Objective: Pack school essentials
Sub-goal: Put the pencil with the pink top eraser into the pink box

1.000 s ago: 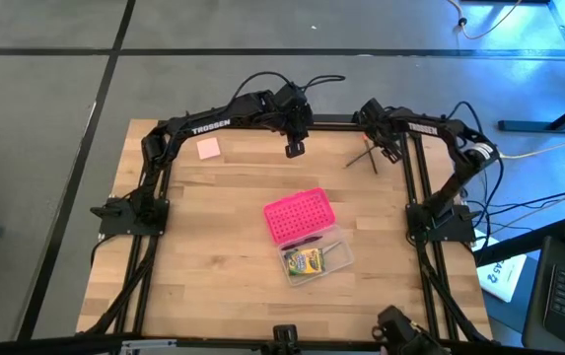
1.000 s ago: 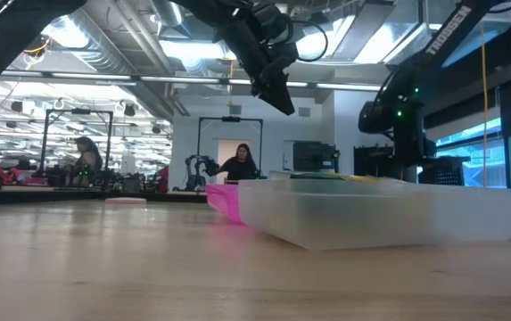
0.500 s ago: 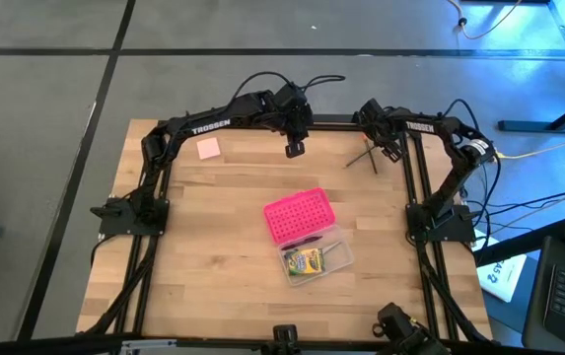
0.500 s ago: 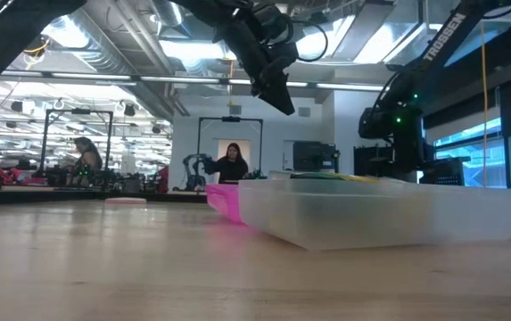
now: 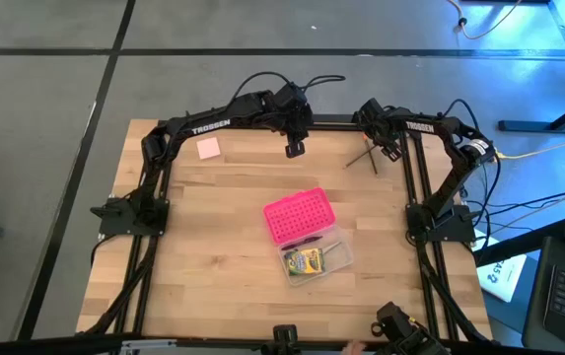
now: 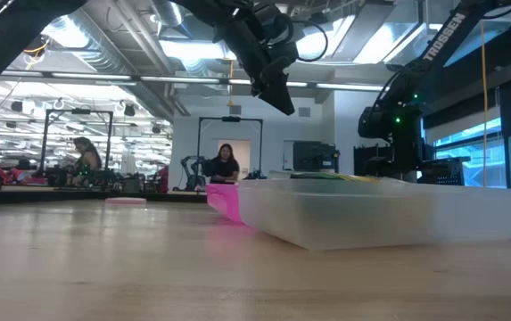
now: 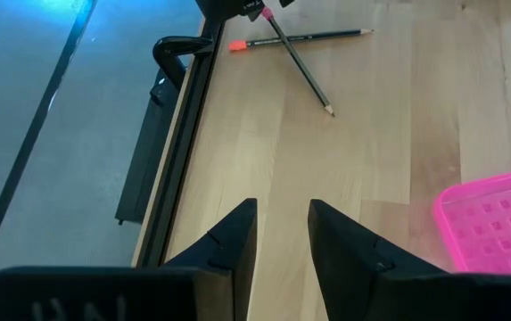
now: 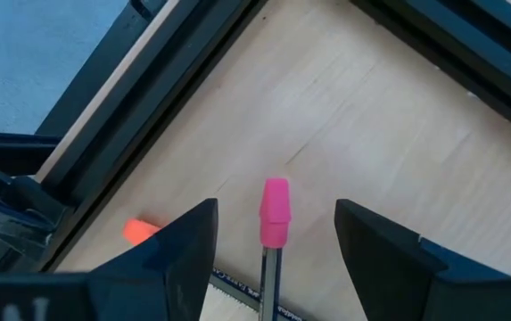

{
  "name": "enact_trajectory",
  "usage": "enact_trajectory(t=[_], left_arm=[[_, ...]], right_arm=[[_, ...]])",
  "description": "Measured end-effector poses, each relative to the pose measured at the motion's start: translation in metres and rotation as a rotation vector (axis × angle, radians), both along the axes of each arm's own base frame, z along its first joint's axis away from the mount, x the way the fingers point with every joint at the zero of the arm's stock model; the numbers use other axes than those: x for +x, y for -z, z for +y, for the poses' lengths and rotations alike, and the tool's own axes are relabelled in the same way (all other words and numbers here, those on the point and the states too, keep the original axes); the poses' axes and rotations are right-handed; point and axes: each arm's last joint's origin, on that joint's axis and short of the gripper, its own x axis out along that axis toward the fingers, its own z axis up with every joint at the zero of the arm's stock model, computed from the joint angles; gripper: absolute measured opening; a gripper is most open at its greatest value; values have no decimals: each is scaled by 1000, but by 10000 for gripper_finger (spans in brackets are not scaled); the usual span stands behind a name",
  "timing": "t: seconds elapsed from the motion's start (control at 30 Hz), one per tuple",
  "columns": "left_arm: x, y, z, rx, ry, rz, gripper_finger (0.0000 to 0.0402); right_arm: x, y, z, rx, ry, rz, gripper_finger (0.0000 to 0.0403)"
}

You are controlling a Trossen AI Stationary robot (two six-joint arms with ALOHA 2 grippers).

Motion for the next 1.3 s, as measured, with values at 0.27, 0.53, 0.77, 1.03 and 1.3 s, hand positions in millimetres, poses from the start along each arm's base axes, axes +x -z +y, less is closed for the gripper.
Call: enact_trajectory(t=[0.27, 0.53, 0.77, 1.03, 1.3], left_arm=[[0, 0, 0, 0, 0, 0, 96], [0, 0, 0, 0, 0, 0, 96], [0, 0, 0, 0, 0, 0, 96], [0, 0, 0, 0, 0, 0, 96], [0, 0, 0, 0, 0, 0, 96]], right_arm=[[0, 0, 0, -1, 0, -1, 229], [1, 0, -1, -14, 0, -10, 229], [1, 0, -1, -13, 0, -9, 229], [1, 0, -1, -11, -5, -7, 225], [1, 0, 0, -4, -5, -3, 172]])
